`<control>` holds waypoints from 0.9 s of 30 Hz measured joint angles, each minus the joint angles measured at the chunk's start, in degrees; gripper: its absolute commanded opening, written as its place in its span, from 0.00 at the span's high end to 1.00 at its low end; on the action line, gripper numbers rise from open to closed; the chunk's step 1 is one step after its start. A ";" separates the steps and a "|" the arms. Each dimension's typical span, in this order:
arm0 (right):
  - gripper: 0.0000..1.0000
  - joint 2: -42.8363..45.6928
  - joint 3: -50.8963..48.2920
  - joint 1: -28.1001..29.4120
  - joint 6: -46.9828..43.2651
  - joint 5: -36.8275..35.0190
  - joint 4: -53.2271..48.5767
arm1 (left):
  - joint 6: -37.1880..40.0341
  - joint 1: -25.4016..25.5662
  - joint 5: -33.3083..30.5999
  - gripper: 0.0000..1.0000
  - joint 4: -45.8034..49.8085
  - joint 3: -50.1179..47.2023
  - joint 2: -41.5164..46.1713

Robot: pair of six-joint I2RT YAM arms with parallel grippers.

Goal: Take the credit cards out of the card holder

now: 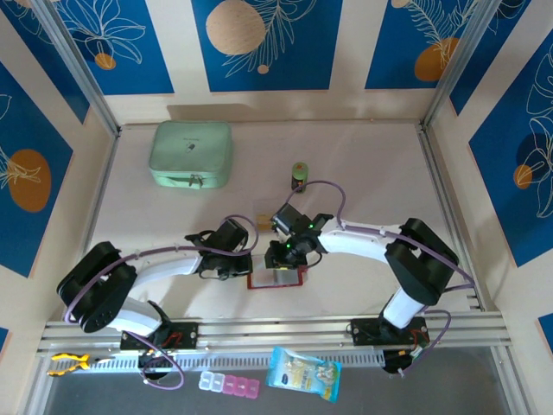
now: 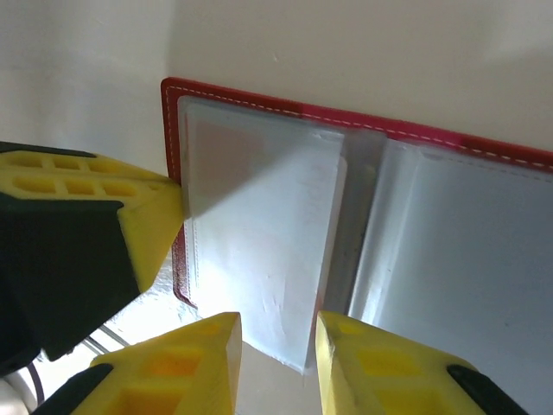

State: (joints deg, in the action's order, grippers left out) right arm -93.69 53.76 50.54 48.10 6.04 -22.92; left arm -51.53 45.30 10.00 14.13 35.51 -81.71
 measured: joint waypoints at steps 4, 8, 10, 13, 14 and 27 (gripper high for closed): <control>0.75 -1.49 1.09 0.44 0.63 0.02 0.92 | 0.00 0.00 -0.02 0.93 0.00 0.00 0.00; 0.76 -2.78 1.81 0.81 0.94 0.02 1.44 | 0.00 0.00 -0.02 0.93 0.00 -0.07 0.13; 0.75 -3.43 2.03 0.85 1.11 0.02 1.51 | 0.00 0.00 -0.04 0.93 0.00 -0.24 0.28; 0.76 -4.39 2.10 0.87 1.51 -0.02 1.92 | 0.00 0.00 -0.04 0.93 0.00 -0.26 0.33; 0.75 -4.57 2.10 0.90 1.55 0.00 1.97 | 0.00 0.00 -0.04 0.93 0.00 -0.26 0.33; 0.76 -5.99 2.12 1.07 1.75 -0.07 2.64 | 0.59 0.00 -0.04 0.93 0.00 -0.33 0.33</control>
State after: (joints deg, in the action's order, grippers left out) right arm -99.68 55.88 51.62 49.84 5.98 -20.27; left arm -50.94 45.30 9.96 14.13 35.18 -81.38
